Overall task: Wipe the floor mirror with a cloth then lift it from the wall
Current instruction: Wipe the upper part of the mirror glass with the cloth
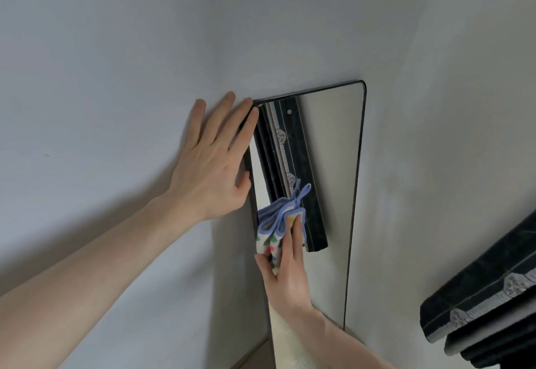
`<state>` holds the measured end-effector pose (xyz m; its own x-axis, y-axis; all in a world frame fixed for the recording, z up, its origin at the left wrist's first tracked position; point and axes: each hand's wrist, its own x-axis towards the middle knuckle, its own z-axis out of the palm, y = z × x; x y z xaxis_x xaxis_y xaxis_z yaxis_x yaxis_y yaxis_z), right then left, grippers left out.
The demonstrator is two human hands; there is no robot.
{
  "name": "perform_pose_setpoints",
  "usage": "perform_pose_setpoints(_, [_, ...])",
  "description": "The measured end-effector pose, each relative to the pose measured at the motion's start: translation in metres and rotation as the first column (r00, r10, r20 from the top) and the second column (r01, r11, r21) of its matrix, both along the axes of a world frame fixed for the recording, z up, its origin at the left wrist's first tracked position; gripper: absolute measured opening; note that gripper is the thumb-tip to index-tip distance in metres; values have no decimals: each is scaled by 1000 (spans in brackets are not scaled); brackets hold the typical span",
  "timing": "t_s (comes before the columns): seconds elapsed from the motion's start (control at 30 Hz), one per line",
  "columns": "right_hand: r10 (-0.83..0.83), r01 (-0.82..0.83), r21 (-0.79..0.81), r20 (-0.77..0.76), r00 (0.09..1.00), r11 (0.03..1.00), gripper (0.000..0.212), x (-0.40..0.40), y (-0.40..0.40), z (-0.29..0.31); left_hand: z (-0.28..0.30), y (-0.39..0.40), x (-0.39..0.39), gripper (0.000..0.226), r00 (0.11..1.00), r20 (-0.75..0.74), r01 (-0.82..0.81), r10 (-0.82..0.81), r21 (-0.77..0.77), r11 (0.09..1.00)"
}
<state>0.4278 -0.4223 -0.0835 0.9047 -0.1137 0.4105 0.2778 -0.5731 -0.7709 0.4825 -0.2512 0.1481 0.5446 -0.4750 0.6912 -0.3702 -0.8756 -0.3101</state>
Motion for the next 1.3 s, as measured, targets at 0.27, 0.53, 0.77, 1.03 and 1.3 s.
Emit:
perform_pose_setpoints(0.27, [4,-4,2,-125,992,1000,82,39,-86,-11,0,-2,1,98,1000,3,-16,16,-17,1000])
perform_pose_setpoints(0.53, [-171,221,175,-261,950,960,75,128,-188,1,1,-4,0,99,999,-23,-36,35,-24,999])
perform_pose_setpoints(0.77, [-173,301,284,-401,900,910,67,129,-182,-6,3,-3,-1,98,999,-42,-32,31,-13,999])
perform_pose_setpoints(1.03, [-88,261,369,-424,901,892,80,46,-68,-56,3,-1,-3,101,999,-45,-30,31,4,1000])
perform_pose_setpoints(1.3, [15,139,478,-305,952,867,63,-21,34,-8,2,2,-4,94,999,-46,13,-13,-1,1000])
